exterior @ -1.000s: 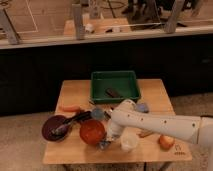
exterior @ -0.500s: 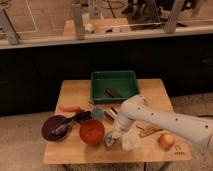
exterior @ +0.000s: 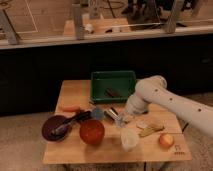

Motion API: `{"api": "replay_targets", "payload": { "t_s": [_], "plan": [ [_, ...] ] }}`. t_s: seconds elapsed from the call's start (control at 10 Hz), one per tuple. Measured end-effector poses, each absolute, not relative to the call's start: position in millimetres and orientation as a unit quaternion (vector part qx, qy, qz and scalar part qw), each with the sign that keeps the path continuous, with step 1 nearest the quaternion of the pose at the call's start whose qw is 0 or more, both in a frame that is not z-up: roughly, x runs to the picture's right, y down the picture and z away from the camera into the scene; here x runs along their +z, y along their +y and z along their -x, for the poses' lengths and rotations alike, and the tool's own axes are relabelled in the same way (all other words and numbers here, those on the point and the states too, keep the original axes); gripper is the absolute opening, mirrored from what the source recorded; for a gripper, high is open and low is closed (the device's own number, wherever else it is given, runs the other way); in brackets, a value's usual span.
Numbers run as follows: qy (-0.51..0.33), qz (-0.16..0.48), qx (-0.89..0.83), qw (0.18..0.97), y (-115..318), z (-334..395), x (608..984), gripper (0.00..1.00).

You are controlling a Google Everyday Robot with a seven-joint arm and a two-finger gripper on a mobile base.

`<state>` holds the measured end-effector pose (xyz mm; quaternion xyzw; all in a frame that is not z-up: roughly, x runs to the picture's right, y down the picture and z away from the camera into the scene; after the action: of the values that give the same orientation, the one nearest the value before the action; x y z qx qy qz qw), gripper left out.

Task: Place towel in tray

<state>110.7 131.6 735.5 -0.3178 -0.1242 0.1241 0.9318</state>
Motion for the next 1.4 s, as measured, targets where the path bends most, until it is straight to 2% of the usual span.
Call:
{"api": "replay_targets", "payload": {
  "t_s": [0.1,0.3,1.1,1.2,1.4],
  "plan": [
    [-0.136,0.299,0.129,0.936,104.9,-114.0,738.3,0.0],
    [-0.158,0.278,0.141,0.937,80.2,-122.4,744.9,0.0],
    [-0.153,0.272,0.138,0.94,75.3,-124.3,749.2,0.0],
    [-0.148,0.26,0.131,0.945,69.1,-118.8,754.5,0.0],
    [-0.137,0.19,0.136,0.963,46.9,-127.0,774.8,0.0]
  ]
}}
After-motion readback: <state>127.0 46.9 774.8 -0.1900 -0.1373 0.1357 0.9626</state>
